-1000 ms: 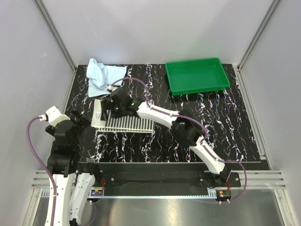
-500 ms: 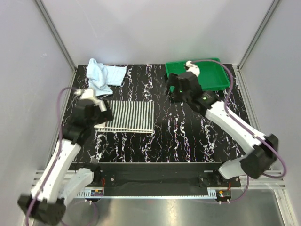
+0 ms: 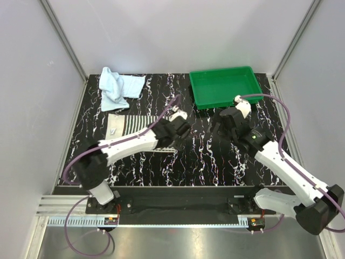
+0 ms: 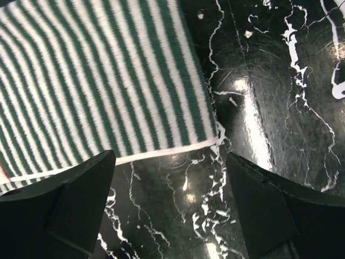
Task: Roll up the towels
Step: Roll the towel
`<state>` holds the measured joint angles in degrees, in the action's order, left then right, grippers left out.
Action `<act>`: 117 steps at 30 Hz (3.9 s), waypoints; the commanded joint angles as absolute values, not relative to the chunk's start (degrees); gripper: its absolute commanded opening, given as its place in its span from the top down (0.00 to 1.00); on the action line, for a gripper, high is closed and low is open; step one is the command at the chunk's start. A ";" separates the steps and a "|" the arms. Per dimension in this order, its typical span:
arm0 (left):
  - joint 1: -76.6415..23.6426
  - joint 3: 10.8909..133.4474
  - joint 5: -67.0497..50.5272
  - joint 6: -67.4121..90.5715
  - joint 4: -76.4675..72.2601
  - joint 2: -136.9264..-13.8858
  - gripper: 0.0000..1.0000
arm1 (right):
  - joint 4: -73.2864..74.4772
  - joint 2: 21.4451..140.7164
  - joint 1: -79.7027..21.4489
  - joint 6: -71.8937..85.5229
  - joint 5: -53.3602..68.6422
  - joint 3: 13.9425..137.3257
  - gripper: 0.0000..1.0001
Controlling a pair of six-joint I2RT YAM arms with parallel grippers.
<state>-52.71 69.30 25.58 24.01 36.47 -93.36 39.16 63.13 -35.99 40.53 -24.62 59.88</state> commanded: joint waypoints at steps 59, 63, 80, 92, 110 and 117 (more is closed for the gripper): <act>-72.95 33.77 23.99 39.89 9.05 -74.55 1.00 | 33.41 59.22 -35.77 46.32 -6.26 47.38 0.11; -73.30 29.11 24.70 41.30 8.62 -69.27 1.00 | 24.98 68.36 -35.77 42.55 6.30 47.46 0.11; -73.39 20.30 26.89 46.67 6.94 -59.24 1.00 | 6.95 90.52 -36.91 45.61 18.72 45.97 0.33; -73.30 16.61 27.25 49.04 6.15 -51.16 1.00 | 1.15 99.49 -37.00 47.28 18.37 44.30 0.50; -73.30 19.77 23.39 57.91 11.86 -50.53 1.00 | 40.85 90.70 -36.74 34.73 6.42 59.14 1.00; -72.43 16.81 20.57 63.63 9.24 -52.03 1.00 | 47.80 97.37 -36.74 31.99 7.73 68.80 1.00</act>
<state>-72.97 19.00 22.61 59.90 8.56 -51.51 41.06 94.19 -37.34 35.68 11.60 64.69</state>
